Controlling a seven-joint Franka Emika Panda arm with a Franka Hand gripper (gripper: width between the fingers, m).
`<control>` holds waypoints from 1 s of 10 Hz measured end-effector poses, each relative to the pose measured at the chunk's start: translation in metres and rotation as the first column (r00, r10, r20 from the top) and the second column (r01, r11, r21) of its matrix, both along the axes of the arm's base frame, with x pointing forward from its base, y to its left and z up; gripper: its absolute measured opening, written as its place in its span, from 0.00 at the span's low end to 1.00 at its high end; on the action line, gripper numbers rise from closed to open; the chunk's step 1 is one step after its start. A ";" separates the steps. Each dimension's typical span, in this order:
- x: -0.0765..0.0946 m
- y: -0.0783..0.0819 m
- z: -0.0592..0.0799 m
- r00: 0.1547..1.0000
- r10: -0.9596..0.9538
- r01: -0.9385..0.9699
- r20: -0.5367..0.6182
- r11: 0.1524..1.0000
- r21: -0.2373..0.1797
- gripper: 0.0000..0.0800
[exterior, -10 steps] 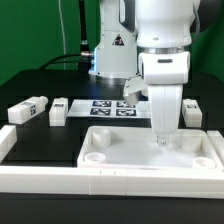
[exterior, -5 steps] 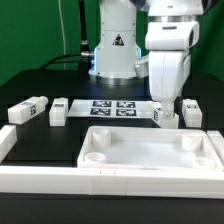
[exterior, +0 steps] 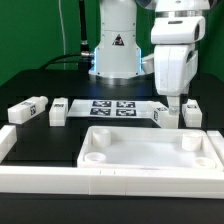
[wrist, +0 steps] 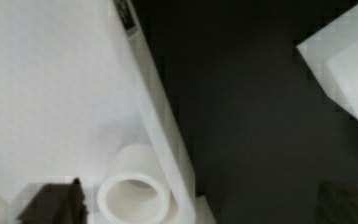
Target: Assemble desk
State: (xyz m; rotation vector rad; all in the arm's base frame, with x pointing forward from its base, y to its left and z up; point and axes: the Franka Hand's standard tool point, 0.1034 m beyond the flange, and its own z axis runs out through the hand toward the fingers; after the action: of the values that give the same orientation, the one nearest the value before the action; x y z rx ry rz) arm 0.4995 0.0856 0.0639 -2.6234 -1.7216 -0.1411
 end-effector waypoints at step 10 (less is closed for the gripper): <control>-0.021 0.023 0.003 0.680 -0.730 0.733 -0.073 0.678 0.056 0.81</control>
Offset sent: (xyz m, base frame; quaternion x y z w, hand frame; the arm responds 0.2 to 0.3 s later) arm -0.0275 0.0109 0.0066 -0.0017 -0.0521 0.3783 0.9242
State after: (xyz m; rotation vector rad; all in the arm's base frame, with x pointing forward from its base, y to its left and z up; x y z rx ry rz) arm 0.4787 0.1087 0.0672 -3.0391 -0.5134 -0.1384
